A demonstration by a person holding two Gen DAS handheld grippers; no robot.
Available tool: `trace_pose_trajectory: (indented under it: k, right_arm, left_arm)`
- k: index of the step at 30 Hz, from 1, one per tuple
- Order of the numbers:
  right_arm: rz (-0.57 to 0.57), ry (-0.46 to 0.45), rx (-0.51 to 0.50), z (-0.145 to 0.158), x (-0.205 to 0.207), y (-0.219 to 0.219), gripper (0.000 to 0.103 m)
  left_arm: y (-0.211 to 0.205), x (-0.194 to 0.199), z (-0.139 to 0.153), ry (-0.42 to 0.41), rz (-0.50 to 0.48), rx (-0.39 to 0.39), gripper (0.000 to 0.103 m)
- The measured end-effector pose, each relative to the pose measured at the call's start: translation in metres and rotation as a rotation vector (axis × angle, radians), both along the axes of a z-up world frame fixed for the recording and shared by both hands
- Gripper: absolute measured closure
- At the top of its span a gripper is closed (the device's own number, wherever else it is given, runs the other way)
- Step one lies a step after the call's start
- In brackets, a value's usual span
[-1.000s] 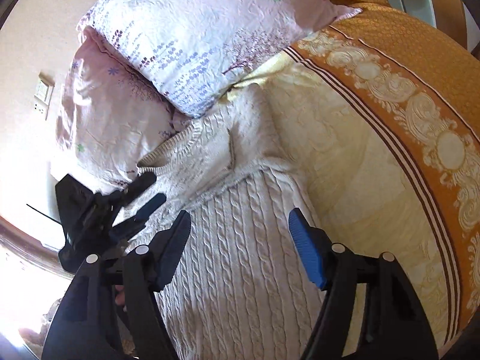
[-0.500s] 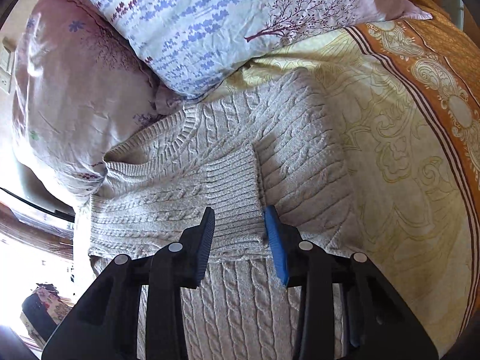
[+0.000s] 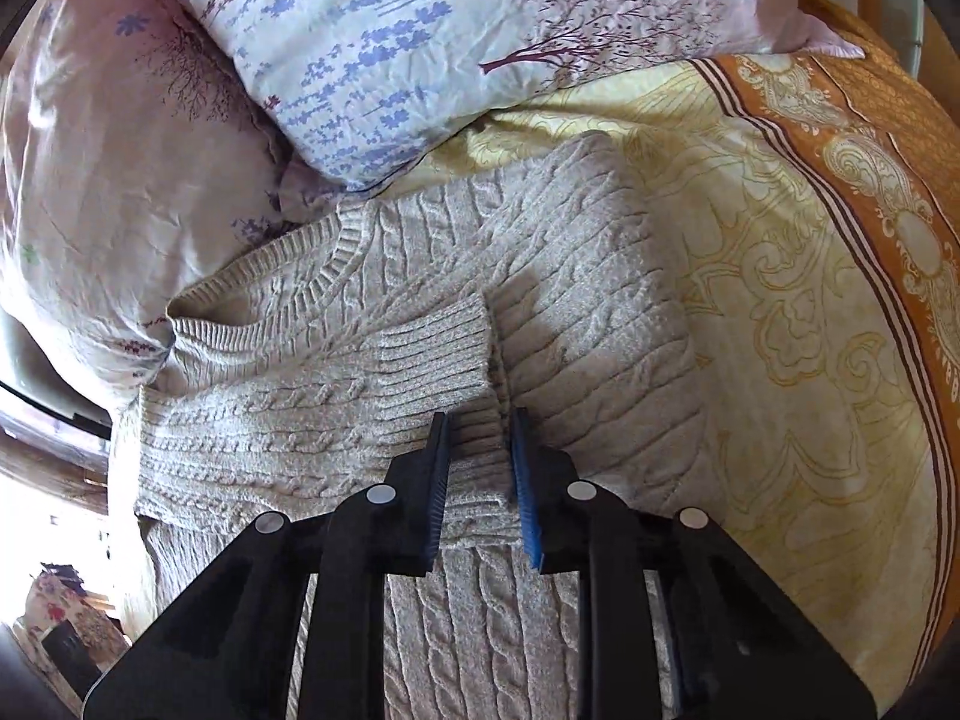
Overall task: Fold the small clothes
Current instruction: 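Grasp the sweater hem with both tools and lift it toward the collar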
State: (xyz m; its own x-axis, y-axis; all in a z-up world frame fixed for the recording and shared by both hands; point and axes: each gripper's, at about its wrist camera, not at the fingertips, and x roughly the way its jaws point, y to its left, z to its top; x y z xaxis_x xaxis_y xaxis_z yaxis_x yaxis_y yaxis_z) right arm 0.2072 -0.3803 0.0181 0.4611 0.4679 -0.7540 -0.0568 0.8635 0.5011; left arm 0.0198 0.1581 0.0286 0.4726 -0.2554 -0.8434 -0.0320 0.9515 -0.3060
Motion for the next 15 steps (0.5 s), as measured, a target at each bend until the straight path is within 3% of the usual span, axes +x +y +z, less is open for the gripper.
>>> trace_pose_trajectory:
  k: [2, 10, 15]
  right_arm:
    - [0.047, -0.013, 0.002, 0.002, -0.002, 0.004, 0.093]
    - [0.007, -0.237, -0.128, 0.050, -0.003, 0.007, 0.096]
    - [0.026, -0.071, -0.215, 0.011, 0.013, 0.009, 0.095]
  left_arm:
    - [-0.004, 0.000, 0.000, 0.000, -0.016, 0.004, 0.020]
    - [-0.006, 0.004, -0.002, 0.002, -0.038, 0.003, 0.019]
    - [-0.007, 0.002, -0.002, 0.004, -0.042, -0.019, 0.019]
